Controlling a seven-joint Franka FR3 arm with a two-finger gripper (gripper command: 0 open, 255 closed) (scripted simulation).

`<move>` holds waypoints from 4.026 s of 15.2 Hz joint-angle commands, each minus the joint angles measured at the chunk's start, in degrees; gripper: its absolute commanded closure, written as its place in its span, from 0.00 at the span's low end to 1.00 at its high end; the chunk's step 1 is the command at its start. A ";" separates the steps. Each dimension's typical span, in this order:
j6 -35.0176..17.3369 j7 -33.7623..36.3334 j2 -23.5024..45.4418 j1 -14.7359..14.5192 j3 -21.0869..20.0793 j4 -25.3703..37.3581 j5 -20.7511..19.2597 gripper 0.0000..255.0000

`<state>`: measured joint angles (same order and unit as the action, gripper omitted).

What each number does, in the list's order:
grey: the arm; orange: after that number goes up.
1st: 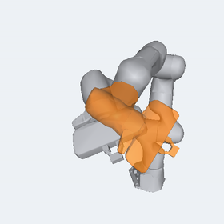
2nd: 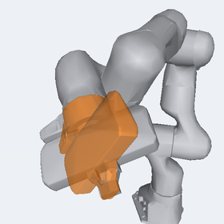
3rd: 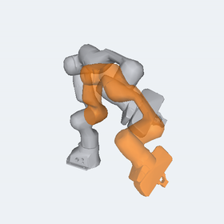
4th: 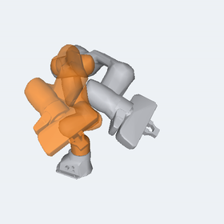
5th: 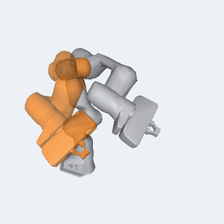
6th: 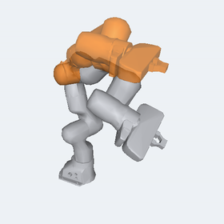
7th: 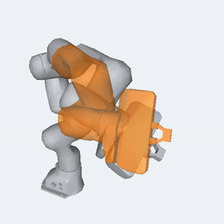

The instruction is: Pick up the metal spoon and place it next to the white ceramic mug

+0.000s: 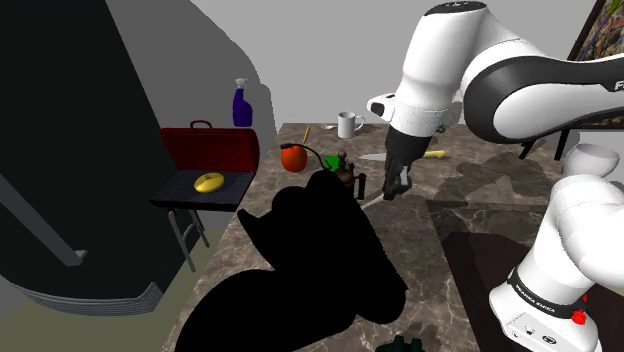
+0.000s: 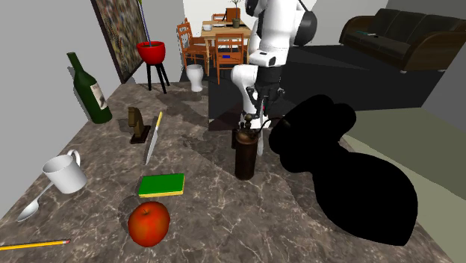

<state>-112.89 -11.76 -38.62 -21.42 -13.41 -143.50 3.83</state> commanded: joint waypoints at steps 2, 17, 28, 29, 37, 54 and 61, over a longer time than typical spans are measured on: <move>-1.56 -3.81 3.10 2.13 3.06 1.56 -1.92 1.00; -5.89 -21.62 22.09 9.73 16.64 16.76 -6.56 1.00; -4.03 -34.36 40.77 14.00 23.67 37.40 -3.14 1.00; -3.54 -35.47 42.68 14.52 24.11 39.75 -2.58 1.00; 0.72 -41.46 55.32 18.51 25.83 56.24 1.21 1.00; 0.25 -44.48 66.05 23.51 25.40 58.14 9.54 0.00; 0.26 -44.48 66.06 23.51 25.40 58.15 9.54 1.00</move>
<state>-112.63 -56.24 27.43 2.09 11.98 -85.35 13.38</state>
